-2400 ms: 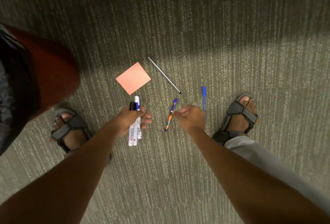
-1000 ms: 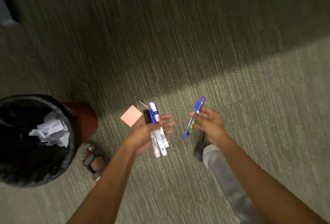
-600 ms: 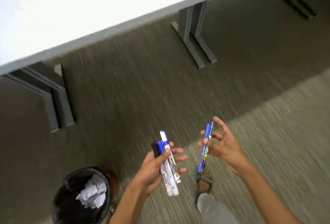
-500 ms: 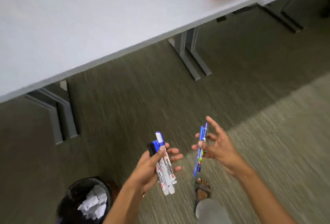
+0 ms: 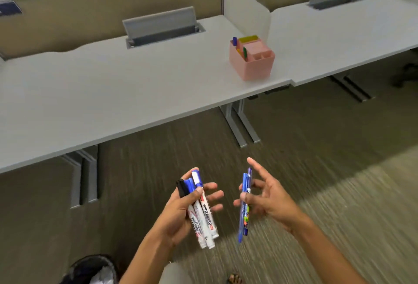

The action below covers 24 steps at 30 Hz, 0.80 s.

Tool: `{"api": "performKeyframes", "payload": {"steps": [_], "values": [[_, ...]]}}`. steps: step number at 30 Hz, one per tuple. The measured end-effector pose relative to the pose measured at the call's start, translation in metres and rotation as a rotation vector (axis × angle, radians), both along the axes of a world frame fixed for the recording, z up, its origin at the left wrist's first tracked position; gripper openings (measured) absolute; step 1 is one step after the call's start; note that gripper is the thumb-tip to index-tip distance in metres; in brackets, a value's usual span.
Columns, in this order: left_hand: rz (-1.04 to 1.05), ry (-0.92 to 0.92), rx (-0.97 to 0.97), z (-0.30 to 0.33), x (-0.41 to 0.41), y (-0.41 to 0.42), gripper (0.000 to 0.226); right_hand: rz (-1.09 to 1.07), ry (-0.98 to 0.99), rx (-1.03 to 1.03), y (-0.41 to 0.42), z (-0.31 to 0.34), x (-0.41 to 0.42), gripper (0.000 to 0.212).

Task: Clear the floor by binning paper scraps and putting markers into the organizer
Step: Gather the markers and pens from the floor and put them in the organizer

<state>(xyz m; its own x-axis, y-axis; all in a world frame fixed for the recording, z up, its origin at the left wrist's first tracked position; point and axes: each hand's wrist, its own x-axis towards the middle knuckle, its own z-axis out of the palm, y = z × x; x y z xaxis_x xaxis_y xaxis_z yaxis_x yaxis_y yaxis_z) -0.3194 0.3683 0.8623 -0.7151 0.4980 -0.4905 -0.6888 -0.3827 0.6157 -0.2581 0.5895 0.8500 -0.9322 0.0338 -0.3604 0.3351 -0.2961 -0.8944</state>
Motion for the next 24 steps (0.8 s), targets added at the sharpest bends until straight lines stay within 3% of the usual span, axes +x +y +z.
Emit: {"api": "performKeyframes", "payload": {"steps": [6,11,24], "values": [[0.043,-0.055,0.011,0.021,-0.045,0.045,0.037,-0.008,0.016,0.001,0.024,0.008,-0.046,0.069],[0.058,-0.114,0.041,0.023,-0.106,0.082,0.037,-0.054,0.006,-0.014,0.044,0.010,-0.103,0.059],[0.018,-0.009,-0.109,0.045,-0.352,0.192,0.014,-0.351,0.057,0.148,0.162,0.064,-0.307,0.056]]}}
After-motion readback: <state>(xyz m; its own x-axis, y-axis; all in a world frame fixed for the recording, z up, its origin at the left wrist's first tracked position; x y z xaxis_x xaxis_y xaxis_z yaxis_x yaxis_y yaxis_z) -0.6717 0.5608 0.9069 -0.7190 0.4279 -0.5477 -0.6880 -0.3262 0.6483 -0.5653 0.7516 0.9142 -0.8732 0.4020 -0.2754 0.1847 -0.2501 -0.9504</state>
